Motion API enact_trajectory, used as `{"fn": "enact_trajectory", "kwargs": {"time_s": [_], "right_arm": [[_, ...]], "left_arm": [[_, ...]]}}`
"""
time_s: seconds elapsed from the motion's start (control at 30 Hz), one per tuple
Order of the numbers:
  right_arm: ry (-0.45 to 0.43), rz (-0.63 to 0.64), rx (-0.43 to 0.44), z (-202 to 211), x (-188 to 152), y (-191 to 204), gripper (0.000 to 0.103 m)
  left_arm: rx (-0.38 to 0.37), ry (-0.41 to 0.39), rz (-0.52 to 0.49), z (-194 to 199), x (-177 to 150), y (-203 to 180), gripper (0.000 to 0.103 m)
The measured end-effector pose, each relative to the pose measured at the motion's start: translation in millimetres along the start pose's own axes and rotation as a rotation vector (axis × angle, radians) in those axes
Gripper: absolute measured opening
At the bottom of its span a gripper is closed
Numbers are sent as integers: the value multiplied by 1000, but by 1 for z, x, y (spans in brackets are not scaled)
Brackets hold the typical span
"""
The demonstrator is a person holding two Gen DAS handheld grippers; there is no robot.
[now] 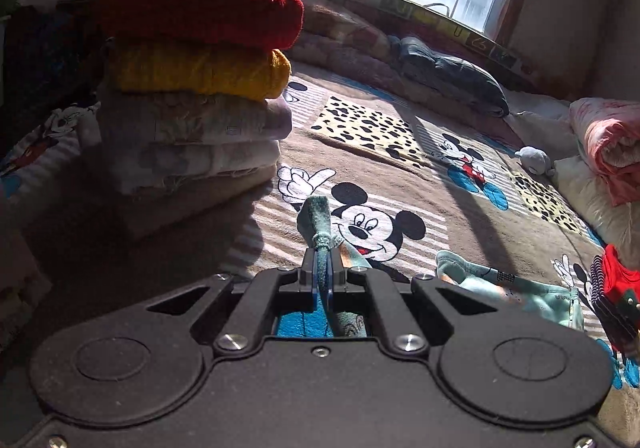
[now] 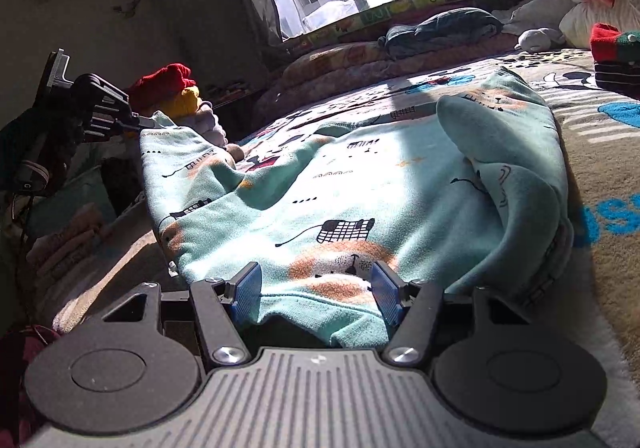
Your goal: Fold clothes
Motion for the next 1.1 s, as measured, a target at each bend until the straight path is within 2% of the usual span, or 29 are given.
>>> {"fn": "enact_trajectory", "kwargs": {"time_s": [0.27, 0.7, 0.8, 0.97, 1.1], "right_arm": [[-4, 11, 2, 0, -1, 0, 61], [7, 44, -12, 1, -2, 2, 61], [30, 65, -34, 2, -2, 4, 61], [82, 119, -106, 11, -5, 11, 60], [58, 112, -113, 32, 0, 14, 59]], "left_arm": [[8, -4, 79, 6, -28, 44, 2], [16, 75, 221, -42, -84, 101, 2], [24, 98, 248, -50, -93, 111, 7], [-11, 81, 329, -47, -96, 128, 20], [-22, 65, 379, -30, -98, 133, 24]]}}
Point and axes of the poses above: each gripper's, at about its wrist camera, not at the fingertips, and z roughly against the way its jaws point, y to its left, x to its top, the point moved 9 cm from there along -z, roughly the way its jaws point, and after that the axes turned 12 degrees about y, right-handed, at the moved point
